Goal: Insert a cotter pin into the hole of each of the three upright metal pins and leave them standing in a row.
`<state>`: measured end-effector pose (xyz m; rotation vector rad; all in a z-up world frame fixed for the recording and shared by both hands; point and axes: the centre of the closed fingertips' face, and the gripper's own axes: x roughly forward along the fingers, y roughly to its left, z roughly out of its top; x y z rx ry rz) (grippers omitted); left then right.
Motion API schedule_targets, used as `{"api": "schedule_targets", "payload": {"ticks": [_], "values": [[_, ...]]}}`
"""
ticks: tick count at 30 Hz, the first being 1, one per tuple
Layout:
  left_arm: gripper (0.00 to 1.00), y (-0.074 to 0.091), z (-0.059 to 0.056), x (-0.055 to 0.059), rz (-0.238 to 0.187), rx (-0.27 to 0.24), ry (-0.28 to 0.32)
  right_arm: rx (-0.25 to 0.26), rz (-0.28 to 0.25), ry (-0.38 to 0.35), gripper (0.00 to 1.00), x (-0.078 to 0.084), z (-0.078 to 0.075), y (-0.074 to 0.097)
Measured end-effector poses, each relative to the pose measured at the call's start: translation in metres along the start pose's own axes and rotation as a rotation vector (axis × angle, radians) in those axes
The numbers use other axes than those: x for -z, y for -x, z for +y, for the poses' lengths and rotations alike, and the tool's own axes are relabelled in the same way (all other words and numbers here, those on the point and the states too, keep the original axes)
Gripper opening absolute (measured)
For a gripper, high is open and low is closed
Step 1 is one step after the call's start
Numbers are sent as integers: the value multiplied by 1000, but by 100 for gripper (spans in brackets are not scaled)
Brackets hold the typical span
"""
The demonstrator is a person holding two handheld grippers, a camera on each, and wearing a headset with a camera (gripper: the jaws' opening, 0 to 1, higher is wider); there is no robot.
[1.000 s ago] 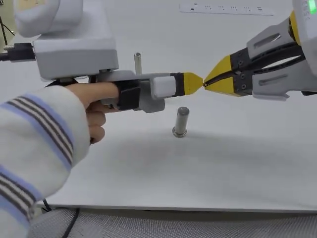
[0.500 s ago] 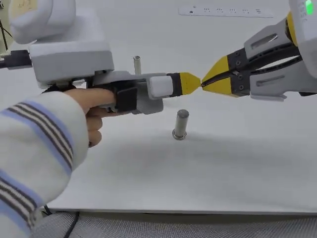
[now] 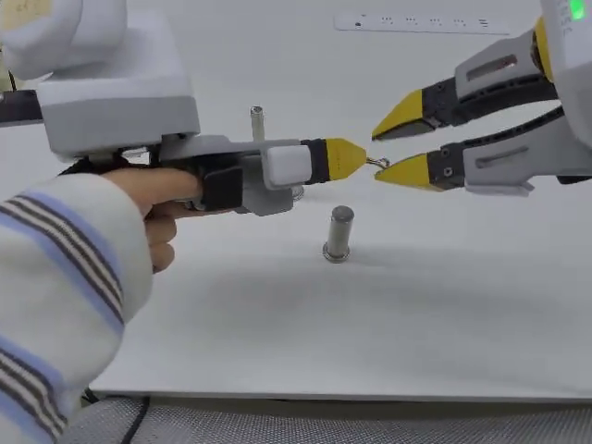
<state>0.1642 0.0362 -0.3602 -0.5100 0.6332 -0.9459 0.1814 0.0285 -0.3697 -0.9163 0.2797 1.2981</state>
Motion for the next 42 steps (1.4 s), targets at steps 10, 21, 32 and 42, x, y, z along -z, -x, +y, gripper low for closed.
{"api": "schedule_targets", "payload": {"ticks": [10, 21, 32, 42], "values": [[0, 7, -16, -8, -34, 69, -417, -81, -74, -340, 31, 12, 9, 4], [0, 5, -25, 11, 63, 138, -636, -170, -157, -508, 20, 8, 21, 6], [0, 4, -26, 17, 101, 172, -680, -225, -178, -513, 9, 2, 35, 7], [0, 4, -23, 24, 144, 174, -731, -265, -167, -495, 0, 1, 46, 6]]}}
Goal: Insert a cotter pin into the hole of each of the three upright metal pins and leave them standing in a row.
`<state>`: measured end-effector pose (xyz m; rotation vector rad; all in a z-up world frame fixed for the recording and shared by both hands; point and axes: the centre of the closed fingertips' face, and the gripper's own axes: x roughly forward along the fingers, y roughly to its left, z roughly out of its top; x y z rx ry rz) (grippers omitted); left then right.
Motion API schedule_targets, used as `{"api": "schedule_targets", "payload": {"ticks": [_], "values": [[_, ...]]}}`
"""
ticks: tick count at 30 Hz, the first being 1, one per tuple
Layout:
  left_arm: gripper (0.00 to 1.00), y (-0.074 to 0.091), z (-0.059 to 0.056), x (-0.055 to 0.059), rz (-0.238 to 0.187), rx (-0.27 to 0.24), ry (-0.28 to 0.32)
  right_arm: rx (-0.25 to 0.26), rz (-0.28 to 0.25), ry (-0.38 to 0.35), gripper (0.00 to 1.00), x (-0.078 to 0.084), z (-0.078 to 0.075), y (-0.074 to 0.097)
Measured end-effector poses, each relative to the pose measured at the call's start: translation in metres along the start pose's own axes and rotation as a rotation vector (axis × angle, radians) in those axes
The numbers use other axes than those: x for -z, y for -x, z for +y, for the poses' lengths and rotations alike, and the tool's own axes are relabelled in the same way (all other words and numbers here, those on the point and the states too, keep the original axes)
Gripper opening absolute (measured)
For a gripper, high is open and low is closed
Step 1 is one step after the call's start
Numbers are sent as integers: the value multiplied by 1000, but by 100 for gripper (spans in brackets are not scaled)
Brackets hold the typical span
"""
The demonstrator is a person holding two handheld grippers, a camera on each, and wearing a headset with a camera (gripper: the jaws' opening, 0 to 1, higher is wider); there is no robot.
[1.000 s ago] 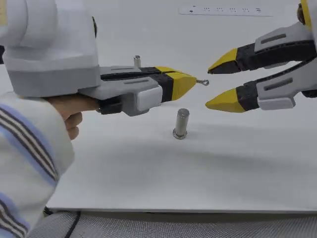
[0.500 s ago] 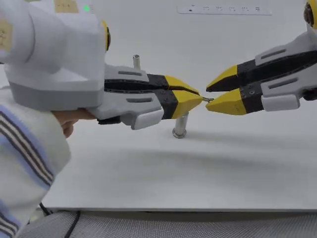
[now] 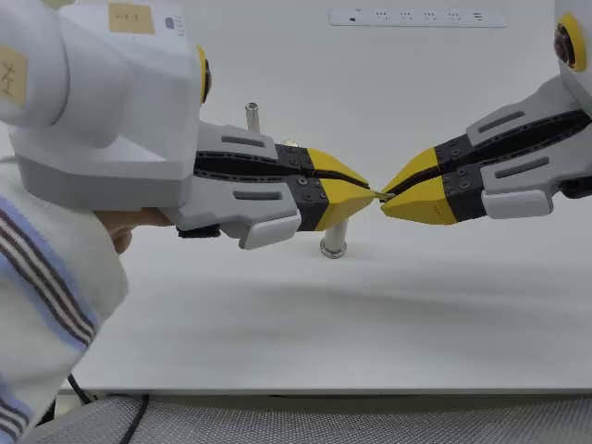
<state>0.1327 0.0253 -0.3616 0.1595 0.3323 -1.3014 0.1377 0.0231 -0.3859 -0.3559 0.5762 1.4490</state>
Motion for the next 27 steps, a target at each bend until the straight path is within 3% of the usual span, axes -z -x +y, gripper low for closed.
{"api": "schedule_targets", "payload": {"ticks": [11, 13, 15, 24, 27], "values": [[0, 0, -2, 12, 55, 12, -37, -15, 26, 29, 0, 4, 5, 0], [0, -1, -2, 13, 59, 14, -28, -16, 29, 37, 0, 4, 6, 0], [0, -1, -2, 15, 70, 19, 18, -20, 36, 38, 0, 5, 7, 0], [4, -2, 5, 14, 70, -8, 16, 0, 23, 40, 0, 4, 6, 1], [9, -3, 11, 14, 72, -28, 12, 5, 21, 28, 0, 5, 4, 2]]}}
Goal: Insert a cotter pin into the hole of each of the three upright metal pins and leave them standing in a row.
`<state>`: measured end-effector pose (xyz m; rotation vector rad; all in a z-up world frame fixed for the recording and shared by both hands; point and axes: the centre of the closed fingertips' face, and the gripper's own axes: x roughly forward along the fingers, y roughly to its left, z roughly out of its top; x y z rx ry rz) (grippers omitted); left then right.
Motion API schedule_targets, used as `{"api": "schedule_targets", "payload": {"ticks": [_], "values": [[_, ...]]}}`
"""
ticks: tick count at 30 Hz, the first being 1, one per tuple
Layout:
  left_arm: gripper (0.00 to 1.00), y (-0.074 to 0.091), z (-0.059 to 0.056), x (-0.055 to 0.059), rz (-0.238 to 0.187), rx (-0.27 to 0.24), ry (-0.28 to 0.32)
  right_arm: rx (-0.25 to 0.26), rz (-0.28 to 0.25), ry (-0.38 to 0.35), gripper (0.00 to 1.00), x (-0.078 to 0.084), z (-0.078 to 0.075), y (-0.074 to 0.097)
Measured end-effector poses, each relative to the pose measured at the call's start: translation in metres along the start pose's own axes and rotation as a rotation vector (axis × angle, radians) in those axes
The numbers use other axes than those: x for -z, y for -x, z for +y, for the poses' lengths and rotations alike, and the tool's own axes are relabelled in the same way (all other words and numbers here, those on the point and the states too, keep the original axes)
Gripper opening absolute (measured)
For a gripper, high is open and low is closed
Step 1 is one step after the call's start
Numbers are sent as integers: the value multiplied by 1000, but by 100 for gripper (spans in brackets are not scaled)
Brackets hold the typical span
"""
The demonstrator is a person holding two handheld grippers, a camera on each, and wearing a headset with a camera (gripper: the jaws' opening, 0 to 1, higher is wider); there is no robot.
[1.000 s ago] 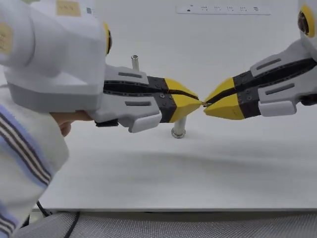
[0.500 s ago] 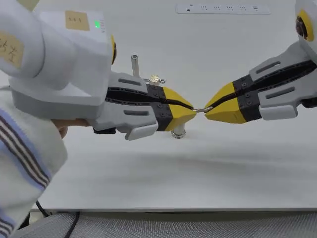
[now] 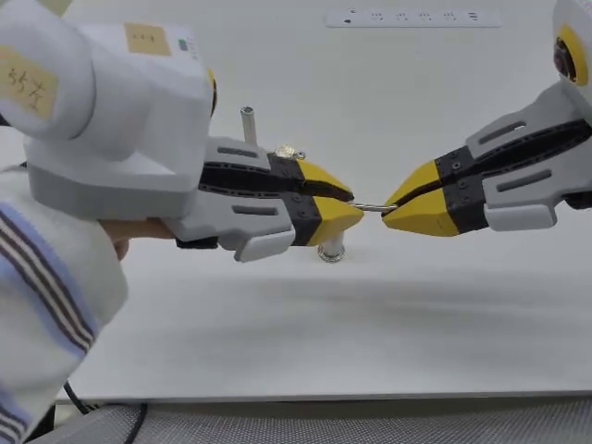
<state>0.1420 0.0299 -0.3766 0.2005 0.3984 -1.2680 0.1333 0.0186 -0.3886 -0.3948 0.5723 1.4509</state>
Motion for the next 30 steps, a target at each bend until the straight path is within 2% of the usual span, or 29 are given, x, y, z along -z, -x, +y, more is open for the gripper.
{"api": "schedule_targets", "payload": {"ticks": [5, 9, 13, 17, 20, 24, 30], "values": [[18, -3, 10, 10, 48, -23, -23, 42, 32, -6, 0, 13, -10, 1], [17, -6, 18, 15, 70, -44, -26, 73, 62, -16, 0, 23, -16, 0], [17, -10, 22, 24, 116, -46, -43, 102, 102, -14, 0, 35, -24, 0], [16, -14, 27, 31, 141, -47, -55, 125, 133, -6, 0, 41, -28, -1], [17, -18, 31, 38, 178, -45, -88, 130, 151, 7, 0, 46, -30, -2], [16, -23, 30, 39, 187, -46, -98, 131, 161, 7, 0, 50, -32, -3], [16, -26, 32, 46, 218, -45, -124, 133, 174, 21, 0, 53, -34, -4]]}}
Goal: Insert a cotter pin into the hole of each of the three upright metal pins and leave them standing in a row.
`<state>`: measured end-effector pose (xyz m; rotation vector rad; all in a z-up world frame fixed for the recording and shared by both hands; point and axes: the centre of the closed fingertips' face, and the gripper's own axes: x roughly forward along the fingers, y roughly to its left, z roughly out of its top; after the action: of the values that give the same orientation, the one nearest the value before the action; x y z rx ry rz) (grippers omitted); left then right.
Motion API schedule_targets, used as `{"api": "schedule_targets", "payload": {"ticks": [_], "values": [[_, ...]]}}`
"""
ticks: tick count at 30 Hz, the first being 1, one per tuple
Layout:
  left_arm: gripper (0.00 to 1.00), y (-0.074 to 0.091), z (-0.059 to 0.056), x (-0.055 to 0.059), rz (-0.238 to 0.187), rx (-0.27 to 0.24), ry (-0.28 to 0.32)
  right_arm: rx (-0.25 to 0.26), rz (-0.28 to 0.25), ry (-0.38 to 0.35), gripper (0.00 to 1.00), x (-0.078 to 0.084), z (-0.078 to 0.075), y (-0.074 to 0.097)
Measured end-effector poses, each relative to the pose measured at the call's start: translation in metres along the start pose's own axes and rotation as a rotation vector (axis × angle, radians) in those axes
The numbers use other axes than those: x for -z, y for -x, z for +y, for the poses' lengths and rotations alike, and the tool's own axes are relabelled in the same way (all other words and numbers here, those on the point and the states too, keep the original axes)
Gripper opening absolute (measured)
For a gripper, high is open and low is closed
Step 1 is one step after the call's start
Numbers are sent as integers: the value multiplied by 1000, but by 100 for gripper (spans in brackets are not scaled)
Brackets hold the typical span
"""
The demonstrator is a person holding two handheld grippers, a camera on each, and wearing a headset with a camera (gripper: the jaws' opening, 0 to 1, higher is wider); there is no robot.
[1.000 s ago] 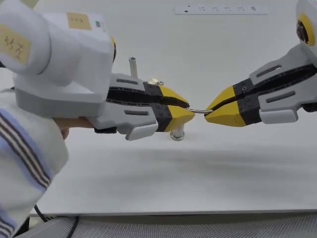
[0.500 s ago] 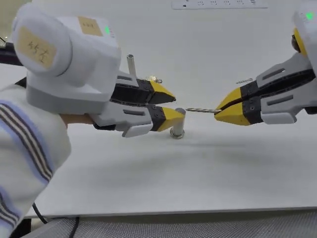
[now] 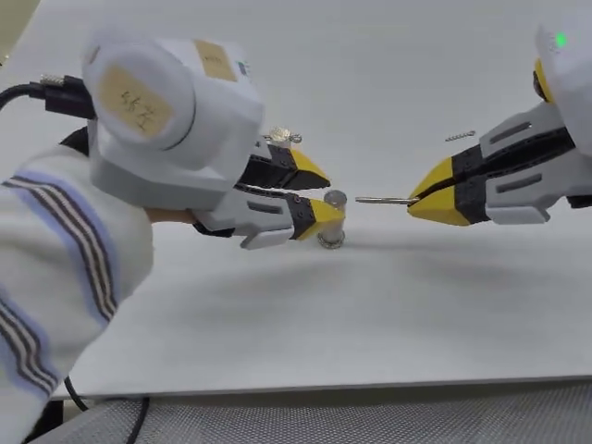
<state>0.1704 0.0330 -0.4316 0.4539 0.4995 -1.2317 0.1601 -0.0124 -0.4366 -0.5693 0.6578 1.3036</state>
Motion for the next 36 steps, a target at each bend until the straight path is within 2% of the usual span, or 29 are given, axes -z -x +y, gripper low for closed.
{"api": "schedule_targets", "payload": {"ticks": [5, 14, 18, 27, 30, 36], "values": [[15, -1, 3, 5, 16, -13, -8, -2, 5, 11, 0, 0, 0, -1], [10, -2, 1, 5, 13, -10, -17, -5, 9, 25, 0, -1, -1, -4], [10, -2, 1, 5, 11, -7, 1, -3, 8, 39, 0, -3, -1, -5], [9, -2, 1, 6, 9, -7, -2, -8, 9, 63, 0, -5, -4, -12], [9, -1, 3, 7, 10, -12, 20, 0, 18, 76, 0, -5, -7, -14], [9, -1, 3, 6, 0, -13, 25, 14, 17, 70, 0, -6, -10, -14]]}}
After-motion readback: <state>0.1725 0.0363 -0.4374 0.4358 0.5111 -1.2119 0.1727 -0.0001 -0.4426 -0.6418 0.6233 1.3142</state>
